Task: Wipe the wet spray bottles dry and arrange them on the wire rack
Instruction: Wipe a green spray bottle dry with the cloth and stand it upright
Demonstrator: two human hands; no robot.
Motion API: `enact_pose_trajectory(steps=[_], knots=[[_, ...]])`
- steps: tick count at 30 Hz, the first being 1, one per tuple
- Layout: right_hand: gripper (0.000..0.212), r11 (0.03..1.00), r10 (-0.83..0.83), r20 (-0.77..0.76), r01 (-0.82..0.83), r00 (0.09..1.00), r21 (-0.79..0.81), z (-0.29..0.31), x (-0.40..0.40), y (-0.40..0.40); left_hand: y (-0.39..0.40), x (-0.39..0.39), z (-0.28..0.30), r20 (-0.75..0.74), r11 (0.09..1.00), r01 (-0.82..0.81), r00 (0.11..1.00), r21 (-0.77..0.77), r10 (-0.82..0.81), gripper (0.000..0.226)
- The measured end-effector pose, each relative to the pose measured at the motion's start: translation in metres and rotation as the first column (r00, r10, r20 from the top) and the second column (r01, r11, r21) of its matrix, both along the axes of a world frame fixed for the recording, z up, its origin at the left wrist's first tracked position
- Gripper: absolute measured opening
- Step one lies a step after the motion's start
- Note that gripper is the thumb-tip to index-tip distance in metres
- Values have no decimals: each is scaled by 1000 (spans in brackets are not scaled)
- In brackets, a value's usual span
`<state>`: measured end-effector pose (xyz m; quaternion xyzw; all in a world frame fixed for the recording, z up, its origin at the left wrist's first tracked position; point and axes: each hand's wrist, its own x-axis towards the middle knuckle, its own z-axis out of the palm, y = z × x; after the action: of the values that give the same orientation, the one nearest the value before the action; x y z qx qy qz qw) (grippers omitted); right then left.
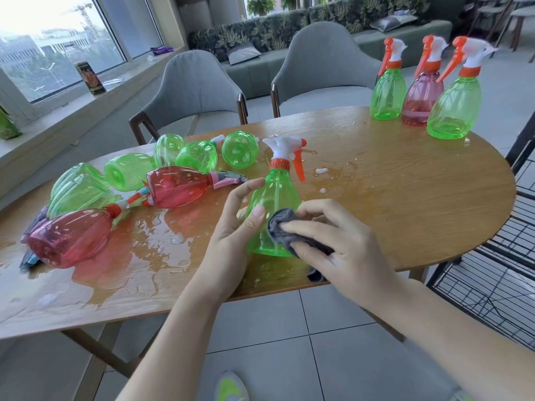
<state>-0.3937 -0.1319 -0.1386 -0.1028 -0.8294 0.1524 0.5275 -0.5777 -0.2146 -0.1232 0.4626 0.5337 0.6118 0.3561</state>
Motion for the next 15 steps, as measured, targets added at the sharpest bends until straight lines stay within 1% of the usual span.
enact_pose_trajectory(steps=[2, 3, 5, 7, 9, 13, 15], knots=[[18, 997, 44, 100, -50, 994, 61, -4, 2, -2, 2, -1, -1, -21, 1000, 3, 1000, 8, -3, 53], [18, 991, 40, 152, -59, 988, 124, -7, 2, -2, 3, -2, -2, -30, 1000, -5, 1000, 10, 5, 49], [19, 971, 14, 205, -63, 979, 230, -8, 4, -2, 4, -2, -2, -34, 1000, -7, 999, -1, 7, 48], [21, 965, 1, 229, -61, 973, 253, -8, 6, -1, 2, -2, 0, -19, 1000, 21, 1000, -15, -21, 52], [20, 967, 2, 216, -57, 976, 250, -6, 6, 1, -1, -4, 1, -1, 999, 52, 999, -15, -52, 53], [21, 985, -25, 108, 7, 994, 170, 5, 3, 9, -6, -5, 5, 78, 988, 157, 985, -8, -156, 56], [23, 991, -70, 46, 64, 996, 117, 10, 1, 14, -7, -7, 5, 55, 984, 179, 982, 3, -179, 61]])
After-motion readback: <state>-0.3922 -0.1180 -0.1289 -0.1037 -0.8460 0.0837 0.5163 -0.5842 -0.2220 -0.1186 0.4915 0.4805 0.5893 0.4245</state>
